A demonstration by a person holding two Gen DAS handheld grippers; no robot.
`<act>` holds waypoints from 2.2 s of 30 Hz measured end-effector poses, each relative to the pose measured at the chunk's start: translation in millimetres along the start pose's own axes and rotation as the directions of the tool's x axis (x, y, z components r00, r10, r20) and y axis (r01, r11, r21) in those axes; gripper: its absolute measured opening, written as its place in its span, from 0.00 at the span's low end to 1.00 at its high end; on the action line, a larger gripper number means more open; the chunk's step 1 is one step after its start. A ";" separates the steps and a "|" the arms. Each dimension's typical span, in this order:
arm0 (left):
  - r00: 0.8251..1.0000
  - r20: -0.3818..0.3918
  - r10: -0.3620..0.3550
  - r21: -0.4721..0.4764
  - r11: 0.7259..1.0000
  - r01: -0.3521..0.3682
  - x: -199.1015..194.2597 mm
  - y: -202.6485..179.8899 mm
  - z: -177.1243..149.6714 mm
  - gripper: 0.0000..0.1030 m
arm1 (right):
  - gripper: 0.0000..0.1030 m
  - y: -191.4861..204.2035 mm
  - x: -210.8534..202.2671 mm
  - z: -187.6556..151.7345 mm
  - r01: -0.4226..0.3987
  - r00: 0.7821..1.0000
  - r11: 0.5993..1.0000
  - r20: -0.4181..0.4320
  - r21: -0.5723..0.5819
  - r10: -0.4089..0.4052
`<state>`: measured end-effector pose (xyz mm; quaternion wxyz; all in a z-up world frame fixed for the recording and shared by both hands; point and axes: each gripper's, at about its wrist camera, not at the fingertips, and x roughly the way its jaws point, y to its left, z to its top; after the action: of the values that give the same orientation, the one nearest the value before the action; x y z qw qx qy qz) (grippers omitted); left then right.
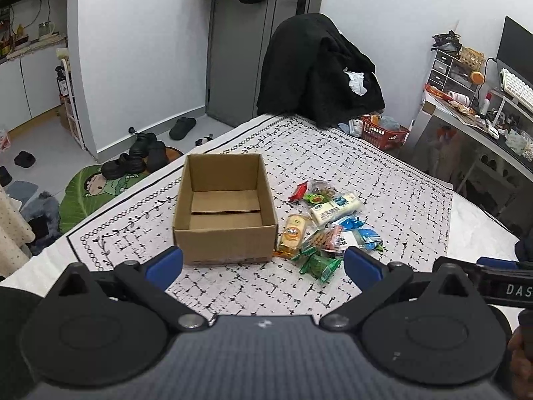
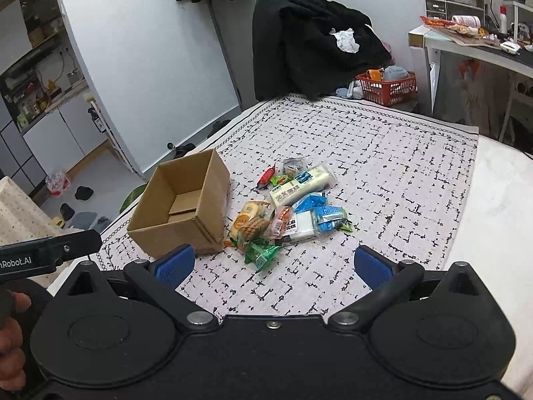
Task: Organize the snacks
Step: 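Reach the right tool to the blue-and-white packet while the left tool reaches the cookie pack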
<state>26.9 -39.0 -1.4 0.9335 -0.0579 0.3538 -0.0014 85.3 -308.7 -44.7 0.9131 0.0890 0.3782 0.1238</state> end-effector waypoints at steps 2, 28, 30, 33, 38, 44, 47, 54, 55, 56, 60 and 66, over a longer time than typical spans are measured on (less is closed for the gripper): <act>1.000 -0.008 0.003 -0.011 1.000 -0.003 6.6 -2.7 1.3 0.99 | 1.00 -3.5 5.7 1.0 -0.008 1.000 1.000 -0.006 0.005 0.008; 0.995 -0.095 -0.001 -0.009 1.000 0.000 93.4 -46.2 8.3 0.99 | 1.00 -51.4 80.3 18.5 -0.009 0.995 0.995 -0.093 0.104 0.018; 0.995 -0.100 0.001 -0.005 1.000 -0.002 99.9 -49.8 7.3 0.99 | 1.00 -54.8 88.3 17.7 -0.012 0.994 0.993 -0.109 0.115 0.025; 0.994 -0.111 0.004 -0.010 1.000 -0.005 110.5 -53.4 6.0 0.99 | 1.00 -60.9 97.8 17.3 -0.015 0.991 0.990 -0.129 0.140 0.034; 0.990 -0.141 0.006 -0.031 0.999 -0.011 130.5 -57.5 3.7 0.99 | 1.00 -77.9 111.3 16.4 -0.028 0.987 0.972 -0.146 0.235 0.064; 0.984 -0.176 -0.006 -0.052 0.999 -0.003 155.0 -65.6 -1.5 0.99 | 0.99 -94.6 127.1 15.6 -0.017 0.989 0.948 -0.136 0.317 0.063; 0.982 -0.188 -0.014 -0.073 0.997 0.000 167.9 -67.8 -5.5 0.97 | 0.98 -99.1 134.0 16.1 -0.015 0.990 0.943 -0.129 0.333 0.061; 0.984 -0.177 -0.001 -0.111 0.994 -0.019 189.1 -67.9 -10.2 0.83 | 0.89 -108.0 155.3 16.9 -0.018 0.989 0.926 -0.126 0.377 0.071; 0.985 -0.170 0.002 -0.110 0.994 -0.021 191.1 -68.5 -10.3 0.82 | 0.87 -109.0 158.3 16.9 -0.017 0.989 0.925 -0.128 0.380 0.071; 0.986 -0.166 0.004 -0.109 0.994 -0.022 193.3 -69.2 -10.0 0.80 | 0.86 -109.5 161.8 16.9 -0.015 0.989 0.924 -0.131 0.382 0.071; 0.985 -0.172 0.011 -0.078 0.997 -0.024 207.0 -76.7 -8.9 0.72 | 0.80 -113.4 176.2 15.7 -0.016 0.986 0.916 -0.147 0.402 0.081; 0.985 -0.170 0.030 -0.030 0.999 -0.035 226.0 -84.8 -9.6 0.67 | 0.76 -122.0 196.4 12.4 -0.018 0.979 0.896 -0.172 0.445 0.105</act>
<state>193.2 -134.1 -148.5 0.8988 -0.0670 0.4329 0.0146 247.7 -368.4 -198.6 0.8240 0.2930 0.4796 0.0720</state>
